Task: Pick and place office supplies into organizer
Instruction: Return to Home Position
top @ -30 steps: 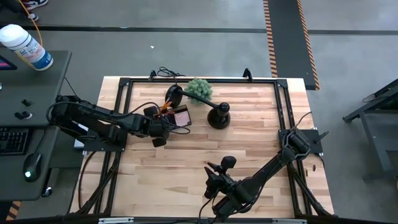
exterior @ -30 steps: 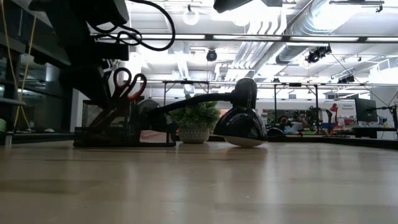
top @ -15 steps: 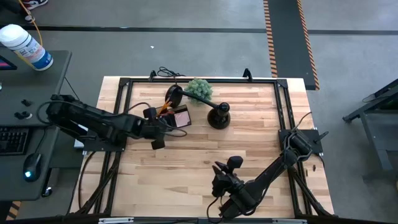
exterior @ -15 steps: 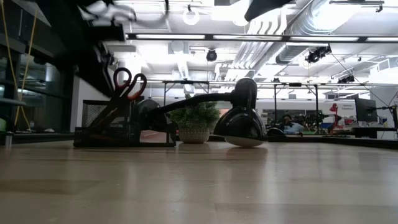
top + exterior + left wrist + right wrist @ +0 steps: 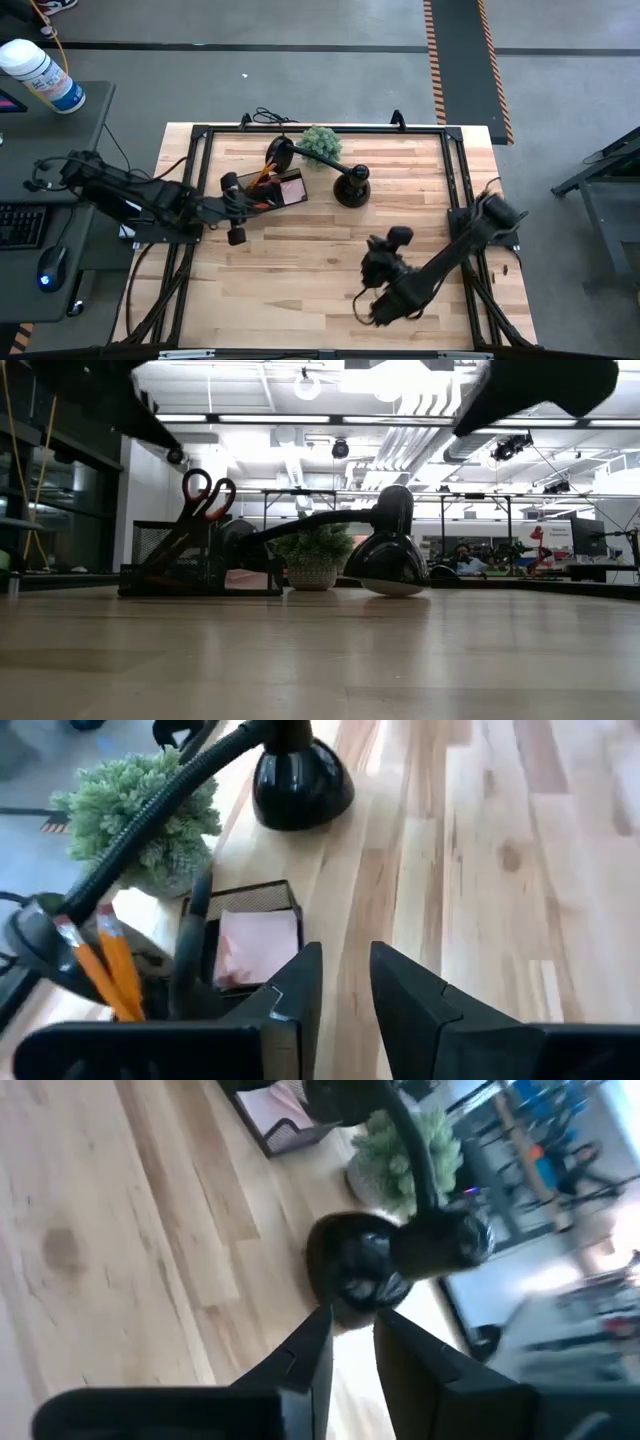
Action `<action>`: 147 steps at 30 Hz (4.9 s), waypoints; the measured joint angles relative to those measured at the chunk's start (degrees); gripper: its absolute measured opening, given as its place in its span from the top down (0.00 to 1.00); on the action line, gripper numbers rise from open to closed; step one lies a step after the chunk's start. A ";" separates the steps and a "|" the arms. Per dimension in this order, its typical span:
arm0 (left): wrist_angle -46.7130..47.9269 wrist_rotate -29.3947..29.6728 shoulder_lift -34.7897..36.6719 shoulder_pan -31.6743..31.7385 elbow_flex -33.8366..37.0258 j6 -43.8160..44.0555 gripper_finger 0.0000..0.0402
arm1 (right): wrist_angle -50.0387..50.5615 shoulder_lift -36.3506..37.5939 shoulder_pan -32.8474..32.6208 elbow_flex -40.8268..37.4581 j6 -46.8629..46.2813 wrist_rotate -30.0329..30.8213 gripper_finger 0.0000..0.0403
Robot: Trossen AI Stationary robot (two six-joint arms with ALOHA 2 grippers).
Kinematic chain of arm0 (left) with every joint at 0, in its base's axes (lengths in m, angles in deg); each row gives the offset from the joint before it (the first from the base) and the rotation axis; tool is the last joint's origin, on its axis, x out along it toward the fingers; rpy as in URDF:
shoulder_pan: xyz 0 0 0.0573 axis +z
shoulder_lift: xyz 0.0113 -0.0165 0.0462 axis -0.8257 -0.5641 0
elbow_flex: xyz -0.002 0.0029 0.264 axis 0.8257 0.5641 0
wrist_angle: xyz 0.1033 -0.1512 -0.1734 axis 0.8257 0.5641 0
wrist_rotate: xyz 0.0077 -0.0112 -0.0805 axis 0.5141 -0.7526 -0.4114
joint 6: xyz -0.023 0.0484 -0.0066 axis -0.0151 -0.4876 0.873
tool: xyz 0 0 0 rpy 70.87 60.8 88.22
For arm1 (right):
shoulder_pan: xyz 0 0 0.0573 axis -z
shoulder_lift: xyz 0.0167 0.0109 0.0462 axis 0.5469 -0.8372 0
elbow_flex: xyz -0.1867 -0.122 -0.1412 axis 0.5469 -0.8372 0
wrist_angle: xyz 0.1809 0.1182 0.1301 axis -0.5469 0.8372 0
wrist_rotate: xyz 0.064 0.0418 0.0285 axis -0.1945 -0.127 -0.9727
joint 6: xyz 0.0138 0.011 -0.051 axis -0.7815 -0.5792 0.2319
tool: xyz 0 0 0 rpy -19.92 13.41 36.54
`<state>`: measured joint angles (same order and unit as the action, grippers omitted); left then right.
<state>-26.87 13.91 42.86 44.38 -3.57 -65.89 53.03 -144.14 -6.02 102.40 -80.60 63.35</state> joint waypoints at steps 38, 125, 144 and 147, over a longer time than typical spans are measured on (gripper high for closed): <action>-28.14 -34.76 30.22 22.10 26.81 -5.71 1.00 | -69.93 45.58 9.33 -58.31 22.46 -2.84 1.00; -31.31 -33.56 45.03 22.13 35.08 -1.42 1.00 | -88.45 104.59 28.97 -86.83 52.56 -31.57 1.00; -31.31 -33.56 45.03 22.13 35.06 -1.42 1.00 | -88.07 111.56 28.54 -86.85 57.97 -34.06 1.00; -31.31 -33.56 45.03 22.13 35.06 -1.42 1.00 | -87.43 111.55 29.12 -86.85 56.68 -40.75 1.00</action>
<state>-58.18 -19.65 87.89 66.51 31.48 -67.31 -34.40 -32.59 23.09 15.54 -23.92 22.60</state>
